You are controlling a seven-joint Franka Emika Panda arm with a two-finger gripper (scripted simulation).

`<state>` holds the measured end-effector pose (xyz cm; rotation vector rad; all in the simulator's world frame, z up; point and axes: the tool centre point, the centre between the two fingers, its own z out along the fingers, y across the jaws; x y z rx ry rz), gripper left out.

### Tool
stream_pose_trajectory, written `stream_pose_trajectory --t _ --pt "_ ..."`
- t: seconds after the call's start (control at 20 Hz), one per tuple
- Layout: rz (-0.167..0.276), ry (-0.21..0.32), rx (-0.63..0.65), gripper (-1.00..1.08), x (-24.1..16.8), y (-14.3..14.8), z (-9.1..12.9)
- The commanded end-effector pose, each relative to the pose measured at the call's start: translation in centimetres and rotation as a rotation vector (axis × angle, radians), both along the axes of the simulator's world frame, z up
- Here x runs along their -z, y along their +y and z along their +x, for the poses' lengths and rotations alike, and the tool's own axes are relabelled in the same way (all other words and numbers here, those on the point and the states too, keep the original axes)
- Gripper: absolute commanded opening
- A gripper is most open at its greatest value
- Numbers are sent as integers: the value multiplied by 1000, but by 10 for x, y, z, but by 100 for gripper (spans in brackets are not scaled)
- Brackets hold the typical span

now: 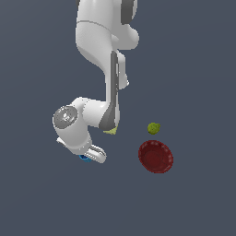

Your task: Pick up a designated object from a clutter of objects.

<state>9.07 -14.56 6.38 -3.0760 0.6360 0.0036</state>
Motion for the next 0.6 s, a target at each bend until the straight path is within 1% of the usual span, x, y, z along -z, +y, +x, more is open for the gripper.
stream_pose_trajectory --t 0.0,0.2,0.55 --pt "0 -2 0 -100 -12 -3 -7" --pt "0 -2 1 -100 -37 -9 -24" --pt "2 -3 1 -100 -90 -22 -60"
